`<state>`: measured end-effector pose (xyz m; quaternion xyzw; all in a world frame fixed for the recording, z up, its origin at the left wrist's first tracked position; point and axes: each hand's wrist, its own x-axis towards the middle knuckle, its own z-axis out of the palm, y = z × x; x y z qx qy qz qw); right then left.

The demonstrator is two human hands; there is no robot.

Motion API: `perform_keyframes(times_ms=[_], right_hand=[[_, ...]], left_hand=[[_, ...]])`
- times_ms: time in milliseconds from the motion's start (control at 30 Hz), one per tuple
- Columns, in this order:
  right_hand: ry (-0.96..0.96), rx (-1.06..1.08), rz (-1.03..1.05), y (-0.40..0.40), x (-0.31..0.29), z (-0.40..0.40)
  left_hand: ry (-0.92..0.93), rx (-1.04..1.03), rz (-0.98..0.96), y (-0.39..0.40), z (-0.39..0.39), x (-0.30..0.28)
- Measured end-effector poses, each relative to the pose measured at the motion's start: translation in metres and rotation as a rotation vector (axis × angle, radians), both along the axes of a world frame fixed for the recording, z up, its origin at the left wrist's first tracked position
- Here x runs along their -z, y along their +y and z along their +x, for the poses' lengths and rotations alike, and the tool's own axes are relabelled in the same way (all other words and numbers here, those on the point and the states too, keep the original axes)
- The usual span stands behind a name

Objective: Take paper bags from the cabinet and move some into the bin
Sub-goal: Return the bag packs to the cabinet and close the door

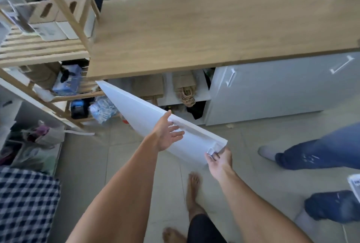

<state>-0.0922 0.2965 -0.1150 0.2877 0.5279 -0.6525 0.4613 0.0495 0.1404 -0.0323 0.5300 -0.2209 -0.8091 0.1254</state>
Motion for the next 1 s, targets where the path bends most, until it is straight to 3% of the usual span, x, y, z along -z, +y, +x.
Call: perform_keyframes(times_ms=[233,500,733,1000], right_hand=[[0.005,0.141,-0.055,-0.066,0.0,-0.067],[0.064,-0.072,-0.019,-0.159,0.004,-0.15],[0.181,-0.193,0.021,-0.226,-0.012,-0.181],[0.111,-0.103,-0.007,-0.26,-0.007,-0.199]], left_hand=[[0.182,-0.171,0.156,-0.052,-0.041,0.001],[0.367,-0.305,0.213,-0.12,-0.087,0.005],[0.402,-0.411,0.177,-0.166,-0.102,0.013],[0.378,-0.452,0.16,-0.192,-0.105,0.009]])
